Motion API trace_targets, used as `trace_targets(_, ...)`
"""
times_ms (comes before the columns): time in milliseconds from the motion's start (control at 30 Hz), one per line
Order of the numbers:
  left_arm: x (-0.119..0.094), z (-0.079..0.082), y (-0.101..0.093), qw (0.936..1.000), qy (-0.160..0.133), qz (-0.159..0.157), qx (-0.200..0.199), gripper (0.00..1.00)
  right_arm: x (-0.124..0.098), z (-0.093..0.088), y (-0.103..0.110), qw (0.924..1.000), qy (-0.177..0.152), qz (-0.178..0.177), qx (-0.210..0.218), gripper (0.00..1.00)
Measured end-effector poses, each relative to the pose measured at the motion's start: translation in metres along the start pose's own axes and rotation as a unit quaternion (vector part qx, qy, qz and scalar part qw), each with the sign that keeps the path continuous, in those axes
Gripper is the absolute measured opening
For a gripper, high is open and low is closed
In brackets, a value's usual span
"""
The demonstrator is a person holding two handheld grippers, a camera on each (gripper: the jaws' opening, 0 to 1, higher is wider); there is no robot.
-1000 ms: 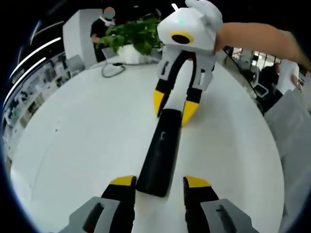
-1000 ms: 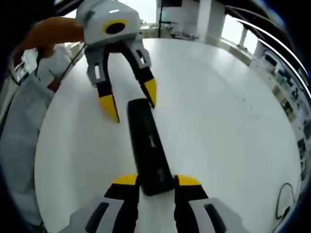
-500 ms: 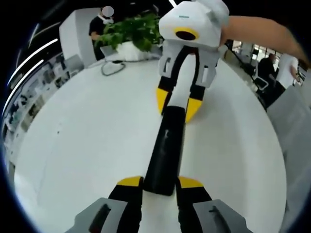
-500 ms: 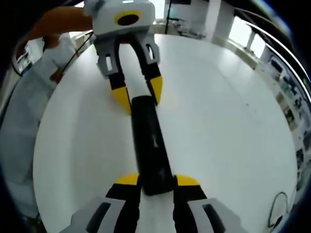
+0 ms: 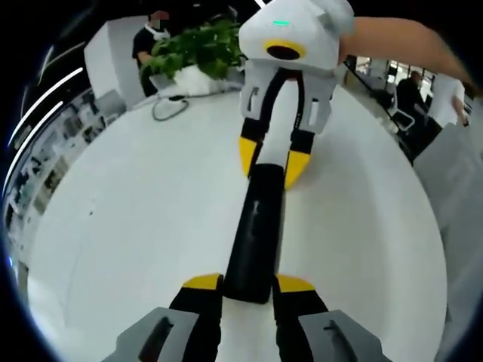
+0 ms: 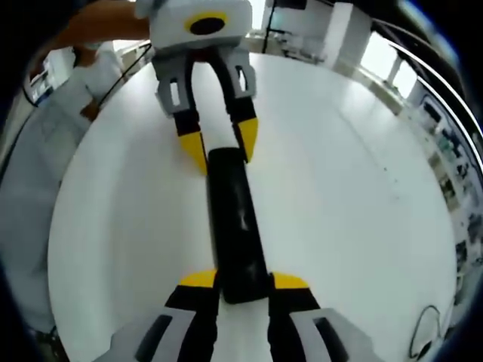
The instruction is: Press the specified remote control buttons in sequence, fully releasing each button before pressing the next.
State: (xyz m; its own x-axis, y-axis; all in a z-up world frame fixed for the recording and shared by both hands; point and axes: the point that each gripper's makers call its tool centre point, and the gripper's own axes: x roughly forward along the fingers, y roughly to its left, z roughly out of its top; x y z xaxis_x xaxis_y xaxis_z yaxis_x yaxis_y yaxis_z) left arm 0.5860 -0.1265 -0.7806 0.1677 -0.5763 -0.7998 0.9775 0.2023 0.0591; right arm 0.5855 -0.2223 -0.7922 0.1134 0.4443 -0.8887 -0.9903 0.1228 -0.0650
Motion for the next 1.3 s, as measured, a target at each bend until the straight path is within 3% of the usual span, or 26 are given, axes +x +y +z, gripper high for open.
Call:
trace_targets(633, -0.009, 0.007, -0.007, 1.0000, 0.001, -0.004, 0.003, 0.24, -0.015, 0.008, 0.003, 1.0000, -0.005, -0.001, -0.004, 0.21)
trace_targets(933, -0.012, 0.018, -0.004, 0.9999, 0.001, -0.005, 0.009, 0.24, -0.026, 0.007, -0.005, 0.9999, -0.010, -0.006, -0.002, 0.21)
trace_targets(1300, -0.018, 0.023, -0.012, 0.9998, 0.002, -0.007, 0.018, 0.24, -0.038, 0.006, 0.002, 0.9999, -0.008, -0.005, -0.010, 0.21)
